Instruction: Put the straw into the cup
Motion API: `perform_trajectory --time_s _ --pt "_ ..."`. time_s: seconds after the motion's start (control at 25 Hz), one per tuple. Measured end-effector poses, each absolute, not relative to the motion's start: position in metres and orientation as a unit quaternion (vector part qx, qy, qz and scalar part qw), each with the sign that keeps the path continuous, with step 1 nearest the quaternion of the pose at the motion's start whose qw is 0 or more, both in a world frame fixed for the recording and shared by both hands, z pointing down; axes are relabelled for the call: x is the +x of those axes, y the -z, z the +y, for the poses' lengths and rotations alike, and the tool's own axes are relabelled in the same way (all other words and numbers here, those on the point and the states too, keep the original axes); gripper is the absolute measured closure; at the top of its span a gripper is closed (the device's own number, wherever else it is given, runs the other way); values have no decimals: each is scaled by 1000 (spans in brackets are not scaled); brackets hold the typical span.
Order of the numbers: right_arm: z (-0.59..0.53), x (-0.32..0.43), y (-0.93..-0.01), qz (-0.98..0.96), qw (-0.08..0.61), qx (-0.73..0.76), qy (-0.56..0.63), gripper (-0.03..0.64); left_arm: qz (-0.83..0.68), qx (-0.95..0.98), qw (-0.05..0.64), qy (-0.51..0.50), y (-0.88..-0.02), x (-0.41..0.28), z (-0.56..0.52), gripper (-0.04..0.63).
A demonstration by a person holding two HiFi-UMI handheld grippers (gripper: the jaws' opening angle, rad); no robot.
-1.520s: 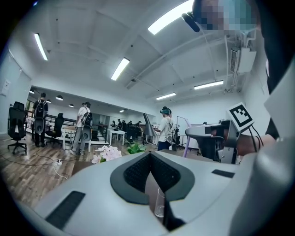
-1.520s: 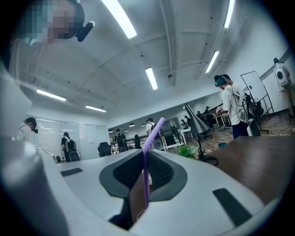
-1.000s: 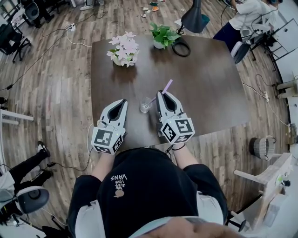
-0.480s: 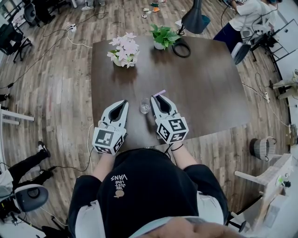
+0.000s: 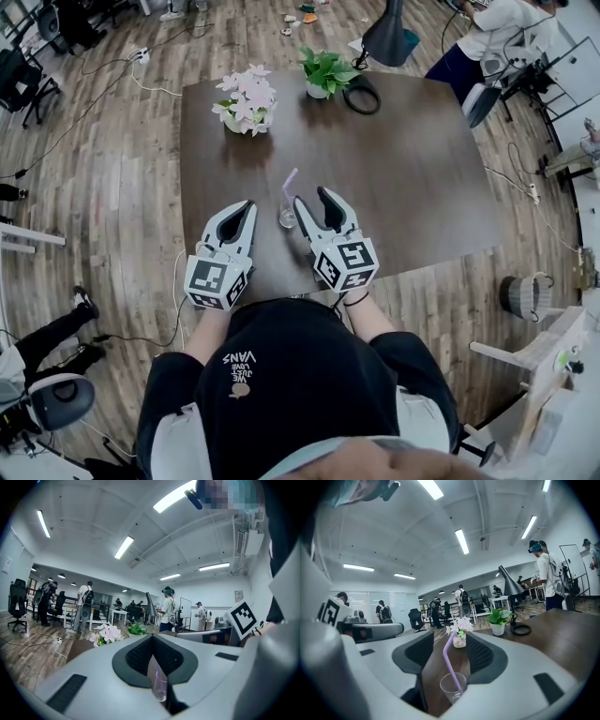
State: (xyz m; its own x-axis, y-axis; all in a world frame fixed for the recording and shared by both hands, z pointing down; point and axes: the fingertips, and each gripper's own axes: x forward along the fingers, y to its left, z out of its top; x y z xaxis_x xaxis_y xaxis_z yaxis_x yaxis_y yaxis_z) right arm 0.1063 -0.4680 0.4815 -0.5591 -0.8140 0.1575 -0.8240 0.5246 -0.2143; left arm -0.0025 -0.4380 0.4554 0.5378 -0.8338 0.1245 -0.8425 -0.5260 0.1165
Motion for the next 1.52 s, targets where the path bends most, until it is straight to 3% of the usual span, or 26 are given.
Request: perform_trajectory --time_s 0.56,0.68,0.84,1.52 --pt "-458 118 -461 -868 10 485 -108 424 -473 877 83 -21 -455 3 -437 584" --pt "-453 120 -451 -869 2 486 -93 558 -473 877 80 -21 -452 3 -437 584" --pt "-446 118 -443 -873 3 480 -81 598 -471 878 80 -21 -451 5 -435 585" --pt "-445 119 -443 -873 10 481 -78 600 -467 881 75 -23 -449 7 -436 584"
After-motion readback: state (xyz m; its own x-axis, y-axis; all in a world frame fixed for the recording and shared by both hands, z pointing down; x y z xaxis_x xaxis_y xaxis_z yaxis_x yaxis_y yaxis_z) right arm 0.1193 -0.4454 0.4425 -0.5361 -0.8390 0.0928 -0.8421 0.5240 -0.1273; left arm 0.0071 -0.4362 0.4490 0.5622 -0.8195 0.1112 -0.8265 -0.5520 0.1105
